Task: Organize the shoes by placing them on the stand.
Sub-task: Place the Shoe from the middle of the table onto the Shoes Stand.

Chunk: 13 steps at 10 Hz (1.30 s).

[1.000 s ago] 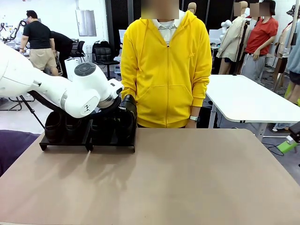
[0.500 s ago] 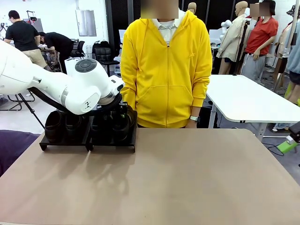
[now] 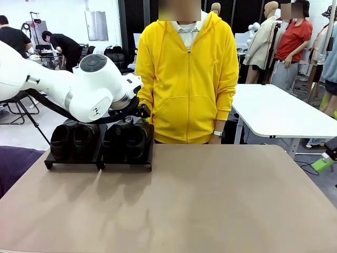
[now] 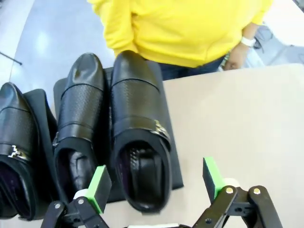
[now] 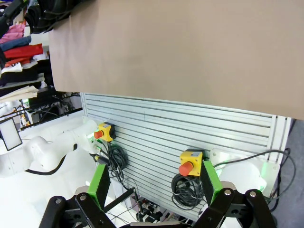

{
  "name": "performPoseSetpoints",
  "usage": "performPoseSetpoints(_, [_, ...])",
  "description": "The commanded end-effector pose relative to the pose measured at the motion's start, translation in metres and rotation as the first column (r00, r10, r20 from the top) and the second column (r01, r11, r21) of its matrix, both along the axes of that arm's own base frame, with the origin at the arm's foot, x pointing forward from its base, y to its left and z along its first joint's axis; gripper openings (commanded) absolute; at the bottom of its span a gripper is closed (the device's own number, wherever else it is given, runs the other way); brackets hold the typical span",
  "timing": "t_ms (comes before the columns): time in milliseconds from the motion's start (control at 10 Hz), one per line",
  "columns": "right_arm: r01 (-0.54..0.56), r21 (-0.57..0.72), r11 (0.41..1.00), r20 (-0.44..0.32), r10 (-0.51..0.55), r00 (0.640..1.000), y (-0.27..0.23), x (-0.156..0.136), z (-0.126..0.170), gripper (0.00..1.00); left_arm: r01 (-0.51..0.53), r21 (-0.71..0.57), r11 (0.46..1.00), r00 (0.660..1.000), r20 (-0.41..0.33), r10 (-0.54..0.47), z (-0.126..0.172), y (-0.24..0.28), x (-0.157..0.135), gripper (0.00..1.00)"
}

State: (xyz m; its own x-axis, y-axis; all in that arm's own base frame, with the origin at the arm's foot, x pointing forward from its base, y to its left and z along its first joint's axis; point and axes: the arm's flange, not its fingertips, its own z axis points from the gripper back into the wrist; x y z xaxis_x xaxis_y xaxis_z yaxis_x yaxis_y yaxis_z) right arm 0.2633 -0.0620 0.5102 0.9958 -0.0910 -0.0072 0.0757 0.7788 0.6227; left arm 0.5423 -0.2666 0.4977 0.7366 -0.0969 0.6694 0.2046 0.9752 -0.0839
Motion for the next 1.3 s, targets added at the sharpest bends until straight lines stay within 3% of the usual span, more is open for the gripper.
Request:
performPoseSetpoints(0, [-0.017, 0.027, 0.999, 0.020, 0.016, 1.000, -0.001, 0.002, 0.002, 1.00, 0.113, 0.006, 0.994, 0.991, -0.077, -0.112, 0.029, 0.024, -0.029, 1.00])
performPoseSetpoints(200, [-0.017, 0.027, 0.999, 0.020, 0.016, 1.000, -0.001, 0.002, 0.002, 1.00, 0.105, -0.005, 0.994, 0.942, -0.320, -0.101, 0.045, 0.051, -0.052, 1.00])
performPoseSetpoints(300, [-0.017, 0.027, 0.999, 0.020, 0.016, 1.000, -0.001, 0.002, 0.002, 1.00, 0.122, -0.003, 0.993, 0.892, -0.439, -0.111, 0.047, 0.074, -0.061, 1.00])
performPoseSetpoints(400, [-0.017, 0.027, 0.999, 0.020, 0.016, 1.000, -0.001, 0.002, 0.002, 1.00, 0.209, -0.080, 0.975, 0.802, -0.557, -0.217, 0.044, 0.109, -0.069, 1.00])
performPoseSetpoints(500, [-0.017, 0.027, 0.999, 0.020, 0.016, 1.000, -0.001, 0.002, 0.002, 1.00, 0.207, -0.186, 0.961, 0.731, -0.623, -0.278, 0.038, 0.158, -0.079, 1.00])
performPoseSetpoints(600, [-0.017, 0.027, 0.999, 0.020, 0.016, 1.000, -0.001, 0.002, 0.002, 1.00, 0.165, -0.267, 0.949, 0.704, -0.642, -0.303, 0.030, 0.204, -0.095, 1.00])
performPoseSetpoints(800, [-0.017, 0.027, 0.999, 0.020, 0.016, 1.000, -0.001, 0.002, 0.002, 1.00, -0.018, -0.478, 0.878, 0.778, -0.559, -0.288, 0.015, 0.298, -0.144, 1.00])
performPoseSetpoints(1000, [-0.017, 0.027, 0.999, 0.020, 0.016, 1.000, -0.001, 0.002, 0.002, 1.00, -0.259, -0.686, 0.680, 0.856, -0.490, -0.167, -0.034, 0.376, -0.171, 1.00])
performPoseSetpoints(1100, [-0.017, 0.027, 0.999, 0.020, 0.016, 1.000, -0.001, 0.002, 0.002, 1.00, -0.042, -0.493, 0.869, 0.749, -0.591, -0.300, 0.008, 0.325, -0.150, 1.00])
performPoseSetpoints(1200, [-0.017, 0.027, 0.999, 0.020, 0.016, 1.000, -0.001, 0.002, 0.002, 1.00, -0.042, -0.493, 0.869, 0.749, -0.591, -0.300, 0.008, 0.325, -0.150, 1.00])
